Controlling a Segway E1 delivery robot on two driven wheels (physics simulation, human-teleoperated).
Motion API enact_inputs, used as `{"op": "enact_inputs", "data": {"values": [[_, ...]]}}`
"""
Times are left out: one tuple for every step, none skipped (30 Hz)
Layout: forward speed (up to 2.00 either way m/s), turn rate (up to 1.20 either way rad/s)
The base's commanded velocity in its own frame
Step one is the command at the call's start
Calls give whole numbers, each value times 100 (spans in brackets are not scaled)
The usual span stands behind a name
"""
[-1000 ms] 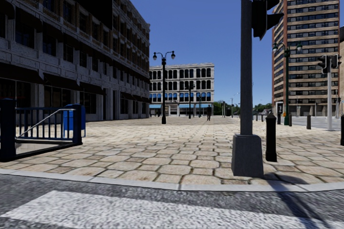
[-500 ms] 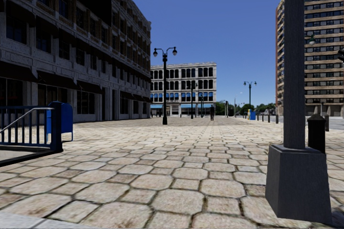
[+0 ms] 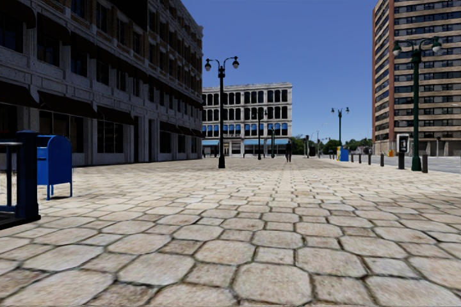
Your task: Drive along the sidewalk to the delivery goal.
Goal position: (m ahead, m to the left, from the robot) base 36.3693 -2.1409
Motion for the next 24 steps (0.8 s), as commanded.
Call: {"op": "enact_inputs", "data": {"values": [[186, 1], [186, 0], [186, 0], [186, 0], [186, 0], [186, 0], [186, 0], [186, 0], [186, 0], [186, 0], [186, 0], [186, 0], [186, 0], [186, 0], [186, 0], [186, 0], [186, 0], [186, 0], [186, 0], [186, 0], [186, 0], [186, 0], [186, 0], [186, 0]]}}
